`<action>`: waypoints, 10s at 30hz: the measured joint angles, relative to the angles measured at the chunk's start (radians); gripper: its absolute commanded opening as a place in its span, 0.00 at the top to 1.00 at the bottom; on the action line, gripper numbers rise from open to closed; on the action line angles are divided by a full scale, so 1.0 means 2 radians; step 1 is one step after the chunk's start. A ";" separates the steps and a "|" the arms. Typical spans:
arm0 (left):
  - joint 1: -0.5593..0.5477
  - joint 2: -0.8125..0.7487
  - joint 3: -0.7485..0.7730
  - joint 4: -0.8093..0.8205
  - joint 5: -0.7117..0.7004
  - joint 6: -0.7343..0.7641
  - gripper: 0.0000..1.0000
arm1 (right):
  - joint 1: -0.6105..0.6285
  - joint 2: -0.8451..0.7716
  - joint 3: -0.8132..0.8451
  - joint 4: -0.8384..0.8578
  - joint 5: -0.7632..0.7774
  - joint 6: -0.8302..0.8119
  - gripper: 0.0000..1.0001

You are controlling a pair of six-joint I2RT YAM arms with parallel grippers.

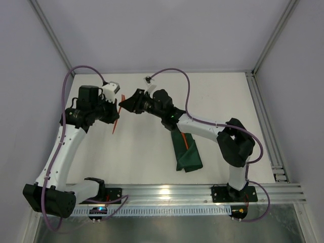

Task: Fold the napkin into a case and place the utensils inside
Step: Pass from the left arm to the right, then insert the fork into the folded napkin, then smooth out the smaller rectangle-folded napkin at the center of the board, then reset both arms

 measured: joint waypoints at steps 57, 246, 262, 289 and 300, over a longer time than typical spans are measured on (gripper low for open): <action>-0.006 -0.009 -0.031 -0.008 0.070 0.053 0.01 | -0.282 -0.048 -0.168 -0.253 -0.406 -0.311 0.96; 0.149 -0.029 -0.144 0.022 0.014 0.123 0.01 | 0.170 -0.131 -0.222 -0.682 0.412 -0.082 0.96; 0.149 -0.029 -0.141 0.022 0.019 0.131 0.01 | 0.211 -0.007 -0.166 -0.725 0.449 -0.104 0.61; 0.149 -0.029 -0.141 0.022 0.021 0.132 0.01 | 0.149 -0.190 -0.171 -0.643 0.340 -0.150 0.01; 0.150 -0.029 -0.141 0.028 -0.034 0.116 0.01 | -0.284 -0.440 -0.275 -0.533 0.255 -0.204 0.01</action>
